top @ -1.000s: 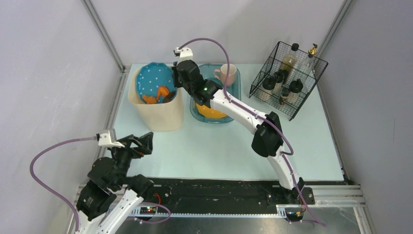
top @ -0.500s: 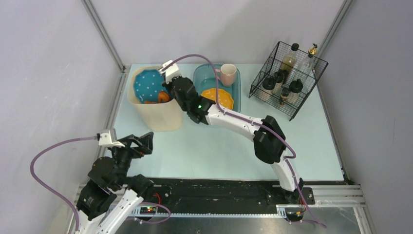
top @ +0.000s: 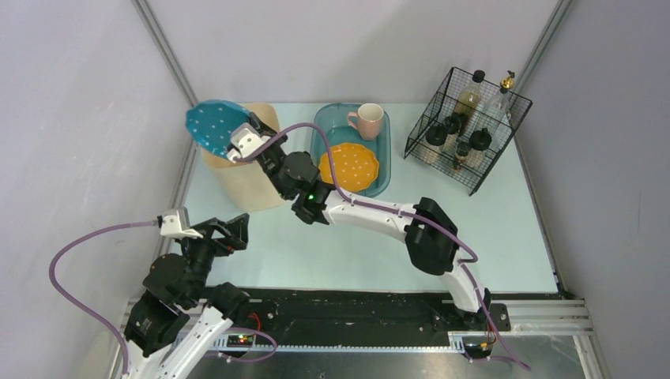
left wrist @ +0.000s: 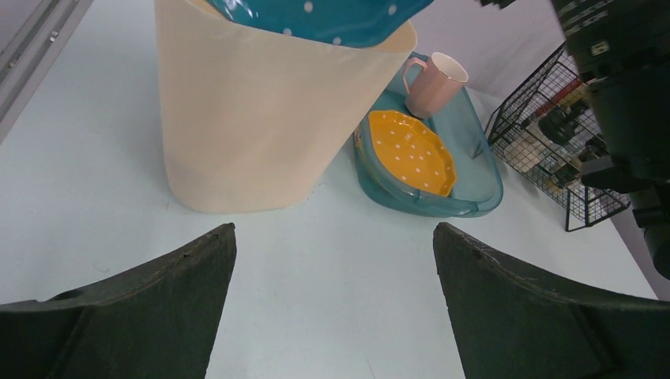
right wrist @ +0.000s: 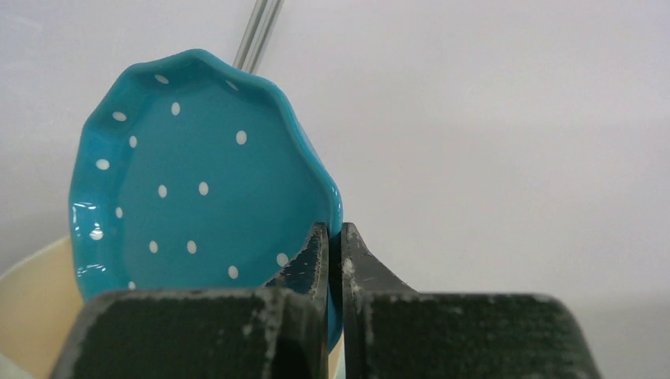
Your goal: Clear the kitchen counter
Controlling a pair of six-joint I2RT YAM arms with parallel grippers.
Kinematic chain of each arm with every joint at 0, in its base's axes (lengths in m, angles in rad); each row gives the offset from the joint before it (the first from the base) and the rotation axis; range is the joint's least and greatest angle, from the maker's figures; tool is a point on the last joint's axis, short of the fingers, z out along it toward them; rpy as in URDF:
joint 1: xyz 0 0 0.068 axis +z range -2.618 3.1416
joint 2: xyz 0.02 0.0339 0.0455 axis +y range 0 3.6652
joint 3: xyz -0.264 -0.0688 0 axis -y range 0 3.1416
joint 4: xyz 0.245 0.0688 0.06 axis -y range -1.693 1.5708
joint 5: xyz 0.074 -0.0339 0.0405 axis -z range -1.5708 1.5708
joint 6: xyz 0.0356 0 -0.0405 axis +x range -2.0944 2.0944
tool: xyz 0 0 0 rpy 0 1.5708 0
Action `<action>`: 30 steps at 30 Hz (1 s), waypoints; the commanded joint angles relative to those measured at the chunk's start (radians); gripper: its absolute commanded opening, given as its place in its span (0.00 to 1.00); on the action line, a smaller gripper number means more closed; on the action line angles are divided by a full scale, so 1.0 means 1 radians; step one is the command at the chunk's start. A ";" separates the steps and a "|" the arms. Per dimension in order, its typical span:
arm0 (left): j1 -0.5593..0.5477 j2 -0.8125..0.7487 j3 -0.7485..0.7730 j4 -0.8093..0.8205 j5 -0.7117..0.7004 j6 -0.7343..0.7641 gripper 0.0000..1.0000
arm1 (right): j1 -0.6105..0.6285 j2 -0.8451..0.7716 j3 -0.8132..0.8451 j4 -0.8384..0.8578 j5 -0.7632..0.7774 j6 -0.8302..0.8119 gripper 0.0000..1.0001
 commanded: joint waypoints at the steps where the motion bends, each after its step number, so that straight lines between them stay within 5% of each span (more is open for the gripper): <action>1: -0.002 0.021 -0.003 0.006 -0.011 -0.008 0.98 | 0.020 -0.030 0.061 0.397 -0.042 -0.175 0.00; 7: -0.001 0.025 -0.003 0.006 -0.011 -0.007 0.98 | 0.032 0.005 0.102 0.442 -0.043 -0.284 0.00; 19: -0.001 0.029 -0.005 0.007 -0.007 -0.007 0.98 | 0.026 -0.119 0.071 0.450 0.031 -0.221 0.00; 30: -0.002 0.027 -0.003 0.005 -0.001 -0.005 0.98 | -0.036 -0.267 0.112 0.230 0.212 -0.089 0.00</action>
